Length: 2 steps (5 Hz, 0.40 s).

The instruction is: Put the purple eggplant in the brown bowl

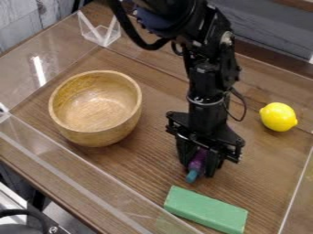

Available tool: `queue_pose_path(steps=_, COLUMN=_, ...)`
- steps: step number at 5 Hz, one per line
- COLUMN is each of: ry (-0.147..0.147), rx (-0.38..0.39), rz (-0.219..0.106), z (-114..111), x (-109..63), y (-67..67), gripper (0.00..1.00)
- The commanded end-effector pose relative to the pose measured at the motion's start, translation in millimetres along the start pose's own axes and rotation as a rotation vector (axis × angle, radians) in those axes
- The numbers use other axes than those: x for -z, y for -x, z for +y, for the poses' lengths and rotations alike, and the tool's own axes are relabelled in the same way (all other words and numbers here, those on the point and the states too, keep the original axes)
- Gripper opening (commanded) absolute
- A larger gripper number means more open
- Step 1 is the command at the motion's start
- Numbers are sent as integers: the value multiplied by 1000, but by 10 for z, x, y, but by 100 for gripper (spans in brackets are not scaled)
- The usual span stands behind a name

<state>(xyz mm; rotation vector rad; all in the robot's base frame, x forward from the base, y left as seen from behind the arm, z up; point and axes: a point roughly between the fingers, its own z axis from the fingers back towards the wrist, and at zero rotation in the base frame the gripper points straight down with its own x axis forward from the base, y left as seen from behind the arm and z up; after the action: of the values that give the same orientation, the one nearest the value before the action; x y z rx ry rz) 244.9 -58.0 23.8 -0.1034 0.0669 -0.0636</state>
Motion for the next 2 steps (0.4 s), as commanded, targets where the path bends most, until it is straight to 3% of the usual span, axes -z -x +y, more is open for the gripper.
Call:
queue_pose_path(steps=1, ry=-1, rx=-13, rz=-15, z=50, x=1, y=-33, gripper=0)
queue_pose_path(steps=2, ry=1, rx=-18, rz=-17, z=66, x=-68, y=-13, gripper=0)
